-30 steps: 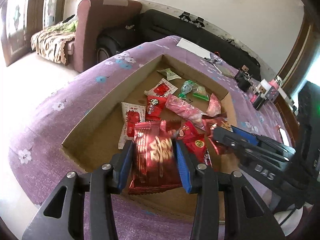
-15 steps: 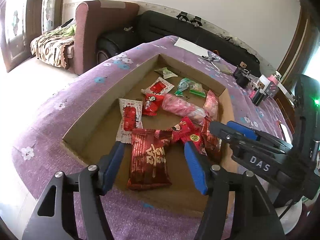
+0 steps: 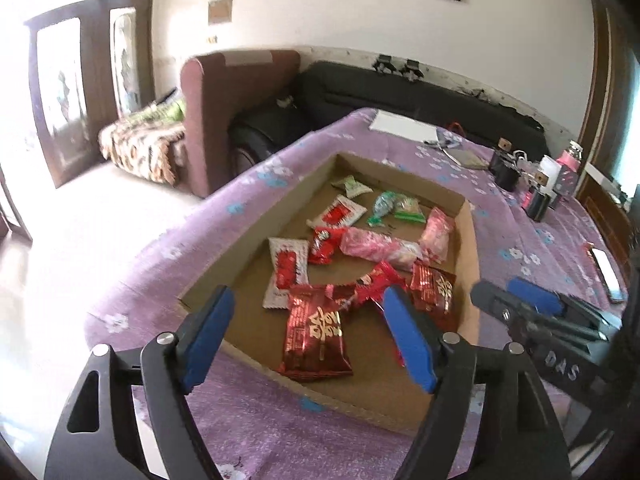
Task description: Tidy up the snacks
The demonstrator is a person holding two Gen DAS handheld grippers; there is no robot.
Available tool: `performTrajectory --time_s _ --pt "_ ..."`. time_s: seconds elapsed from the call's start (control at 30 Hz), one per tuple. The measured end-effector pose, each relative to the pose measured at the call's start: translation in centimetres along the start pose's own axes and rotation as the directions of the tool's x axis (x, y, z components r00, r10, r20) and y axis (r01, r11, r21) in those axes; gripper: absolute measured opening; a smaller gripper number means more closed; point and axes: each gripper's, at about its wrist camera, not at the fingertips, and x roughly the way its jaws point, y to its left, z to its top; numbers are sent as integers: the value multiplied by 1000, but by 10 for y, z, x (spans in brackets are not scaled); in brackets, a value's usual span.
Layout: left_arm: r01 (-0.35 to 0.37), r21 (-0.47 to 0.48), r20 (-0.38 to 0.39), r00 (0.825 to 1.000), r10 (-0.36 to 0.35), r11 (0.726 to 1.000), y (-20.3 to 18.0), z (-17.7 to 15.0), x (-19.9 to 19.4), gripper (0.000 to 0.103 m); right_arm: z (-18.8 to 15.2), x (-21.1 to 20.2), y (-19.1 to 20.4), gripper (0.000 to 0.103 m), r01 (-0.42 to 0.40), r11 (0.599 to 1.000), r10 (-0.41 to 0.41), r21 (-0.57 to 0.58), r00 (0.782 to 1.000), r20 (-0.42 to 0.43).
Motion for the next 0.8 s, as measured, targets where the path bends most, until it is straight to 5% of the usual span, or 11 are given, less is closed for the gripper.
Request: performTrajectory --time_s 0.4,0.8 --pt "-57 57 38 998 55 997 -20 -2 -19 78 -26 -30 -4 66 41 998 -39 -37 998 47" --pt "-125 40 205 972 115 991 -29 0 -57 84 -45 -55 -3 70 86 994 -78 -75 992 104"
